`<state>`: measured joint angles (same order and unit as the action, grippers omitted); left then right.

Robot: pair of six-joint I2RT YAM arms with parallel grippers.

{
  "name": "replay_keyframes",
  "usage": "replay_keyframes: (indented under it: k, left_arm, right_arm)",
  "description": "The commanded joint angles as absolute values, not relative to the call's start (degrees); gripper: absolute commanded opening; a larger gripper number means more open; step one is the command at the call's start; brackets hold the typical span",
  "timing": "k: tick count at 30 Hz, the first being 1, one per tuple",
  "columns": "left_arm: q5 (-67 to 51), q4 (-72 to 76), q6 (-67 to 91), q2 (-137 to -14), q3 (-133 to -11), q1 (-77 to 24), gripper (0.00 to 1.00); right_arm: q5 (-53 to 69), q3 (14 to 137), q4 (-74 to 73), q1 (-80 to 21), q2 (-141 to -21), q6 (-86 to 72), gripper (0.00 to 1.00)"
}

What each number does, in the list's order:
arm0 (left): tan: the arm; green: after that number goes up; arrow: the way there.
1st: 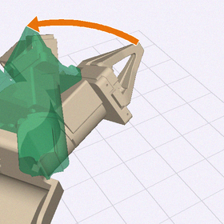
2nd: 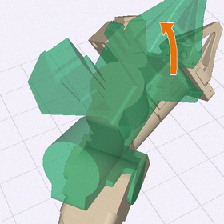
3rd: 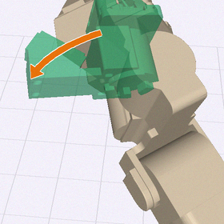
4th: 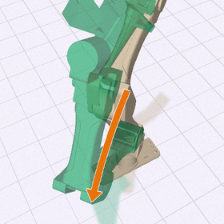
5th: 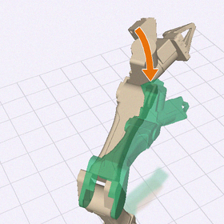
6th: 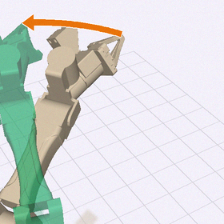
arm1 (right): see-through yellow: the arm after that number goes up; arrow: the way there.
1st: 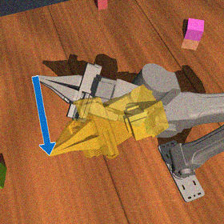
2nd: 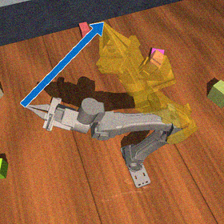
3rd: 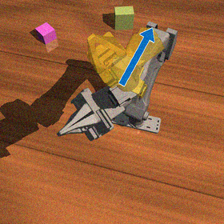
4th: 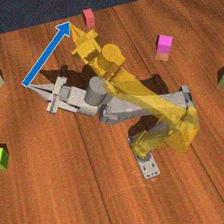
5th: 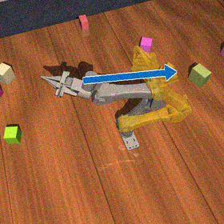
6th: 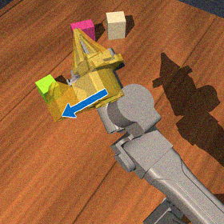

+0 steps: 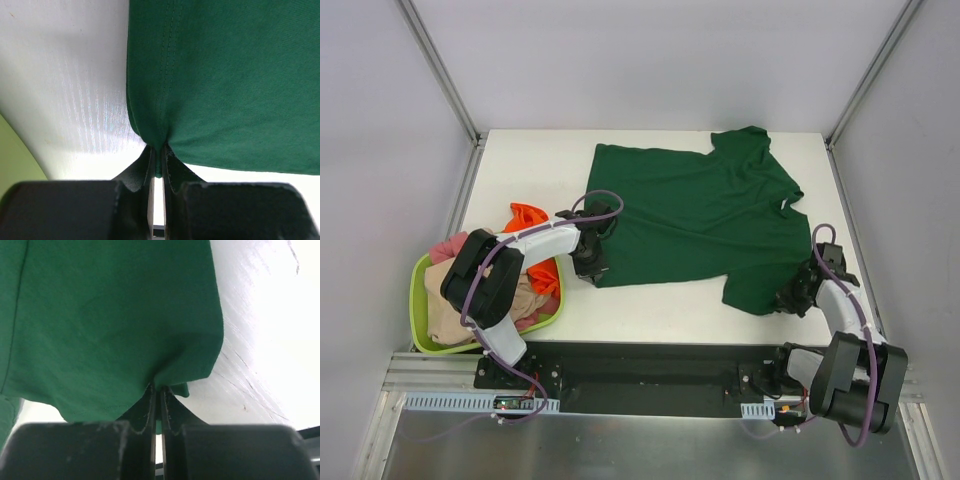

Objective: Fold and stack the t-shirts
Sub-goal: Grap the side of the flattened tshirt closest away from the robot with both arms

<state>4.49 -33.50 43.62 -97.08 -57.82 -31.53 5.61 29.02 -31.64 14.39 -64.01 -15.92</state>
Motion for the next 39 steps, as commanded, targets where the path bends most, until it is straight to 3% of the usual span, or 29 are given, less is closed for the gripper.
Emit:
replay_keyframes:
  k: [1,18,30,39]
  left_arm:
    - [2.21,-33.4,42.45,-95.28,-57.75,-31.9,0.0]
    - [-2.99,-33.57,45.35,-77.97,-47.29,-35.15,0.0]
    - [-4.13,-34.37,47.02,-67.24,-42.72,-35.95,0.0]
    - [1.75,-35.15,47.46,-68.54,-46.48,-35.69,0.0]
  right_arm:
    - [8.52,27.77,-31.89,14.41,-58.3,-13.98,0.01]
    - [9.05,41.03,-69.41,14.41,-27.08,-15.38,0.01]
    - [7.82,47.9,-80.15,14.41,-22.06,-12.22,0.01]
    - [11.34,47.46,-71.82,14.5,-27.94,-13.0,0.02]
